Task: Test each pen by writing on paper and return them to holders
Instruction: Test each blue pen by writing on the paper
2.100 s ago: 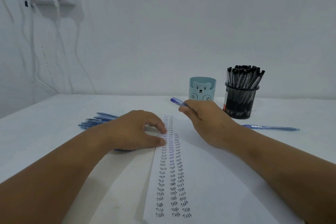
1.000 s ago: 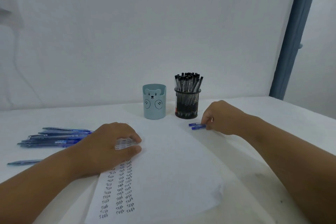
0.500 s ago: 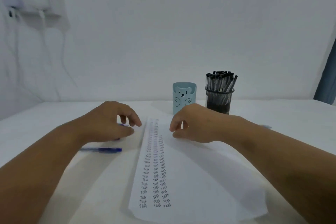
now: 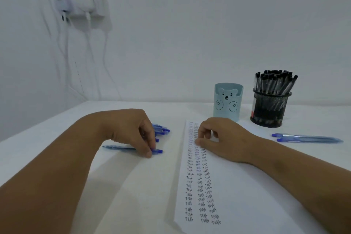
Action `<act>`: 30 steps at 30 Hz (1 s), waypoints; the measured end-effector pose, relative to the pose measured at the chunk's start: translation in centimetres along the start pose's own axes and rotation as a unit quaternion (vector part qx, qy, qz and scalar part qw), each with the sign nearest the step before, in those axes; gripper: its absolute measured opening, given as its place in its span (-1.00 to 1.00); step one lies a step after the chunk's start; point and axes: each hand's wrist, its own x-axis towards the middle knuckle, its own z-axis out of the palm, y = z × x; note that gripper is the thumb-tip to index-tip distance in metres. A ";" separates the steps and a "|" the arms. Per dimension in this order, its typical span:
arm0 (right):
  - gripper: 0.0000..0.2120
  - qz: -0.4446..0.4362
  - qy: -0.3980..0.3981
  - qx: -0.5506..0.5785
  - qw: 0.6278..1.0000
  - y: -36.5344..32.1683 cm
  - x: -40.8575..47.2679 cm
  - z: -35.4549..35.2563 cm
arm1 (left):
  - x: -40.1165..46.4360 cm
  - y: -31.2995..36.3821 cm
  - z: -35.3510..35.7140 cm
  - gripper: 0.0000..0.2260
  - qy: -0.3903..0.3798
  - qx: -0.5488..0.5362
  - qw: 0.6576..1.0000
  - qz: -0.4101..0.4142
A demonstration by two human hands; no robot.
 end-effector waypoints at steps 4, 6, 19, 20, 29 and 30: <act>-0.90 0.003 0.003 0.020 1.000 0.2 -0.1 0.2 | 0.0 -0.1 -0.1 -0.83 0.088 -0.066 0.993 0.037; -0.94 0.009 0.006 0.032 0.999 0.3 0.0 0.1 | 0.4 0.2 -0.3 -0.79 0.170 -0.189 0.965 0.069; -0.77 0.052 0.024 0.071 0.996 0.8 -0.2 0.1 | 2.9 2.9 1.6 -0.62 0.240 -0.826 0.495 0.124; -0.78 0.054 0.029 0.074 0.995 0.7 -0.2 0.1 | 3.0 3.0 1.8 -0.67 0.243 -0.830 0.486 0.127; -0.89 0.055 0.075 0.102 0.990 0.0 -0.4 -0.4 | 3.4 3.9 2.9 -0.81 0.226 -0.856 0.433 0.172; -0.86 0.032 0.101 0.075 0.992 -0.3 -0.4 -0.5 | 3.5 4.1 3.0 -0.80 0.220 -0.856 0.435 0.173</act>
